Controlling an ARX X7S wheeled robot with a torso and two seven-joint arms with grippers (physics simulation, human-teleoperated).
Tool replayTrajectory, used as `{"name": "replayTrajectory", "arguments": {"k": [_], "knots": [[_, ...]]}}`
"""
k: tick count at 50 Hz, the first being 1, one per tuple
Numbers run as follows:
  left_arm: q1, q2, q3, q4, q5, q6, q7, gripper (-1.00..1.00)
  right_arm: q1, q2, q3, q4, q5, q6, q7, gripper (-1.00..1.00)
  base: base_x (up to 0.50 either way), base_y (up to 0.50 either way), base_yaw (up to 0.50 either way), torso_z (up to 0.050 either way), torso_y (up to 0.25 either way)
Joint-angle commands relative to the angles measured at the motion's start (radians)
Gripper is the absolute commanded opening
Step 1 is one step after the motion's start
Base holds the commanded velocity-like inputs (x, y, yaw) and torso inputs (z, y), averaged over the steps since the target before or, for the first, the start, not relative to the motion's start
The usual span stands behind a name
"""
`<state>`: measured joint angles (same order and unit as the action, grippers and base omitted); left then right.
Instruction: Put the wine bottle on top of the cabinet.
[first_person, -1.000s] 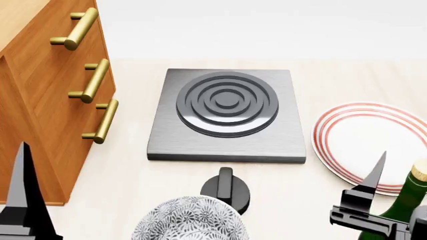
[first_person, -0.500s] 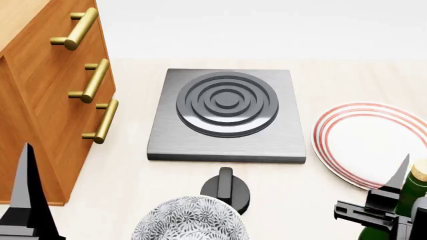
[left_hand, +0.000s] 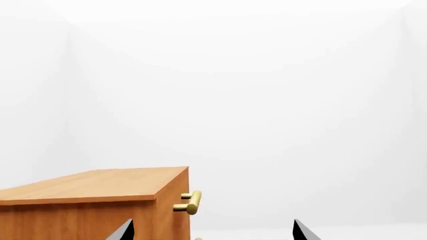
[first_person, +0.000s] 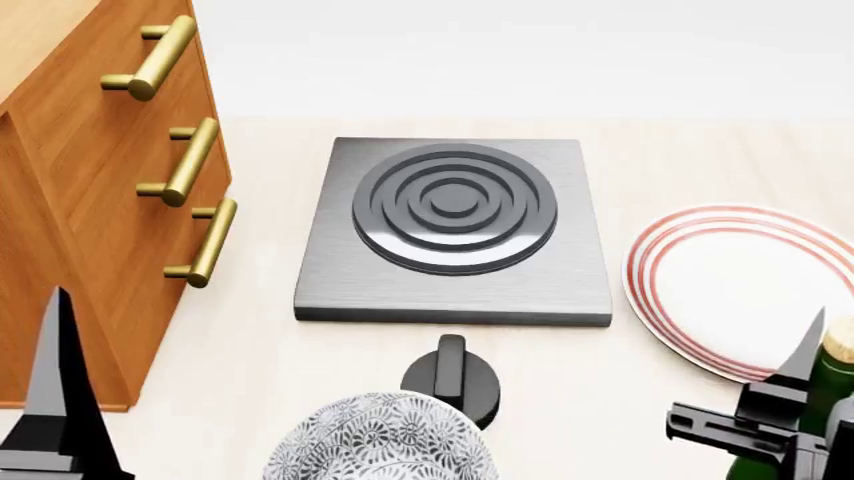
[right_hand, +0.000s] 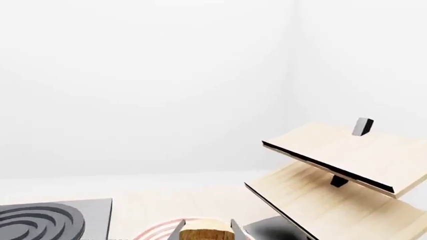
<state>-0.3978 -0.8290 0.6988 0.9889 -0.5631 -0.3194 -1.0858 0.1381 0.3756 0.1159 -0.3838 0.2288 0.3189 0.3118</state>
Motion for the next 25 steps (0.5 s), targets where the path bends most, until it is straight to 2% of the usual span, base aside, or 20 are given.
{"name": "replayTrajectory", "arguments": {"k": [1,13,19,25], "knots": [[-0.001,0.023,-0.023,0.003,-0.020,0.016,0.050,1.00,0.029,0.019,0.038,-0.096,-0.020,0.064,-0.028,-1.00,0.00,0.00,0.00,0.000,0.000],[0.000,0.024,-0.014,-0.006,-0.017,0.025,0.057,1.00,0.145,0.094,0.049,-0.284,0.033,0.284,-0.014,-1.00,0.00,0.00,0.00,0.000,0.000],[-0.004,0.030,-0.002,-0.011,-0.020,0.020,0.066,1.00,0.204,0.094,0.045,-0.303,0.073,0.398,-0.001,-1.00,0.00,0.00,0.00,0.000,0.000],[-0.003,0.031,0.004,-0.016,-0.025,0.021,0.072,1.00,0.258,0.066,0.033,-0.307,0.152,0.445,-0.034,-1.00,0.00,0.00,0.00,0.000,0.000]]}}
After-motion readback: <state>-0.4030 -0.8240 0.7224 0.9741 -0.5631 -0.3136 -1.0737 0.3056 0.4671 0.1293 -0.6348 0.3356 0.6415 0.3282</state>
